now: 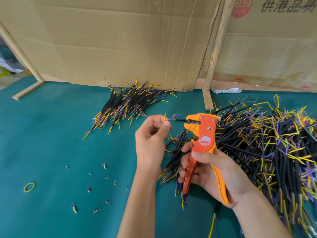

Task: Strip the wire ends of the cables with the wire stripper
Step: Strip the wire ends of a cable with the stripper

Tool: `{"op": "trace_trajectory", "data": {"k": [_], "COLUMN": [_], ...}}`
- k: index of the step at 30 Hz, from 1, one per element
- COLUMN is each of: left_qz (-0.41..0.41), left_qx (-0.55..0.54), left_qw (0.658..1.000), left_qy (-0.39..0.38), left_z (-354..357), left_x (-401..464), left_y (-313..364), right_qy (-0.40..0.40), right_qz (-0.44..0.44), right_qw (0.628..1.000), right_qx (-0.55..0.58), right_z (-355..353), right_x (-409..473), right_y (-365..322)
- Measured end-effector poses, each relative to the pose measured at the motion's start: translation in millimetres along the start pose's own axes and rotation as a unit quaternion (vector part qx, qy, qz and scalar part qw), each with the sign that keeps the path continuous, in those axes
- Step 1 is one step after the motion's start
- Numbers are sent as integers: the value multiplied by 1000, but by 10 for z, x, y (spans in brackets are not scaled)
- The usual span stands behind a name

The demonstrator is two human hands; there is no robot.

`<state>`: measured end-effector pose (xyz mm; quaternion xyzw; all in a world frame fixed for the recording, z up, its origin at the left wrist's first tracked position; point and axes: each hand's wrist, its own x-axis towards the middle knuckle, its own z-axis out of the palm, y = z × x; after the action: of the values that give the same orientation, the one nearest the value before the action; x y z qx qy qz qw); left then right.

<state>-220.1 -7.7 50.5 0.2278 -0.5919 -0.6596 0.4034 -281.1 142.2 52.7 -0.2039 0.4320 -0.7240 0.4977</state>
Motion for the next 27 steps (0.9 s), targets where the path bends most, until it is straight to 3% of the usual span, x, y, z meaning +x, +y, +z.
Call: {"op": "trace_trajectory", "data": {"k": [8, 15, 22, 27], "left_qz": [55, 87, 94, 93], "left_qx": [63, 121, 118, 120], "left_qw": [996, 989, 989, 988], "left_qy": [-36, -12, -15, -19], "left_z": [23, 14, 16, 29], "left_x": [-7, 9, 9, -2], "left_y": [-44, -66, -63, -57], "right_qy": [1, 0, -7, -55], "right_qz": [-1, -4, -4, -4], "right_qw": [1000, 1000, 1000, 998], "right_qx": [3, 4, -4, -15], "right_z": [-12, -28, -40, -53], "right_x": [11, 27, 20, -14], "right_y": [4, 25, 23, 1]}}
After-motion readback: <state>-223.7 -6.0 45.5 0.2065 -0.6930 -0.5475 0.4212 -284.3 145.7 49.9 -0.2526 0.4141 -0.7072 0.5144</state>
